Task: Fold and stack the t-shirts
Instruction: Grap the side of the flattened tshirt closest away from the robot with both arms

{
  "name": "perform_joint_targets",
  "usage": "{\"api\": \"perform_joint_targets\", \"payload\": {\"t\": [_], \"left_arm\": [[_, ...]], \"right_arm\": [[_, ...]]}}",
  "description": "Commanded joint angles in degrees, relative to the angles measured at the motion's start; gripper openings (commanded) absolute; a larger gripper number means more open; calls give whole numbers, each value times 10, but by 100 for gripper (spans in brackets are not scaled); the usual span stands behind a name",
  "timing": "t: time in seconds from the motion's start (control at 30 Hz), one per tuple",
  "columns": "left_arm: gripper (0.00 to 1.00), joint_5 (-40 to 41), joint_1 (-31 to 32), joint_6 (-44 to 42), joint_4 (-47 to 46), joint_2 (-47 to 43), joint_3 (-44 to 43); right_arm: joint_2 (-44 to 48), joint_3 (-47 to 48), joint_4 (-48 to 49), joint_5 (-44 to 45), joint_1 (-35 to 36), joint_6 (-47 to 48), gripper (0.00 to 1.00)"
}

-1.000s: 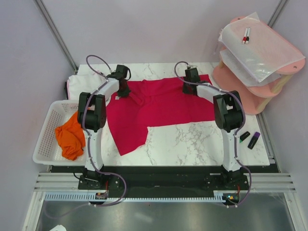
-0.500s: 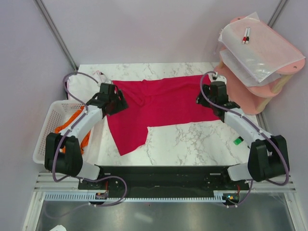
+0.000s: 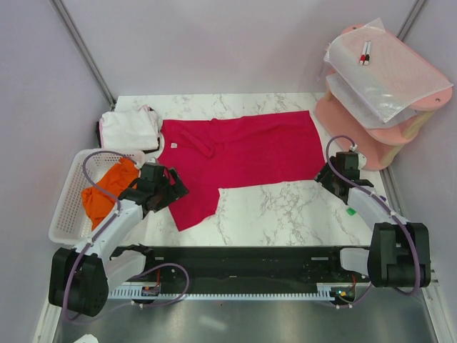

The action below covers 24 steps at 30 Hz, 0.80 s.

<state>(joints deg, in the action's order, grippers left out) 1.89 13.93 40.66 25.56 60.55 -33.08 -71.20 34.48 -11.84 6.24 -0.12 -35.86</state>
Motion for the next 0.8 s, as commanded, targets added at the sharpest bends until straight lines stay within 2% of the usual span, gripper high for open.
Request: {"api": "perform_joint_targets", "payload": {"t": [0.0,0.33,0.43,0.47,0.57,0.77], "left_arm": [[100,8,5,43,4,-30,27],[99,58,36,74,66,-57,43],[98,87,43,85,90,-68,43],[98,99,43,87,103,-69,43],[95,97,45,90,116,-61,42],[84,59,80,100,115,-25,49]], "right_arm": [[-17,-15,35,-2,-36,-26,68],[-117,-21,161,-38,-81,-62,63],[-148,-8,196,-50,-82,-69,44],[-158,-4,202,-61,-83,-73,27],[-195,8,229,-95,-84,-88,5],[-238,20,266,-126,-85,-104,0]]}}
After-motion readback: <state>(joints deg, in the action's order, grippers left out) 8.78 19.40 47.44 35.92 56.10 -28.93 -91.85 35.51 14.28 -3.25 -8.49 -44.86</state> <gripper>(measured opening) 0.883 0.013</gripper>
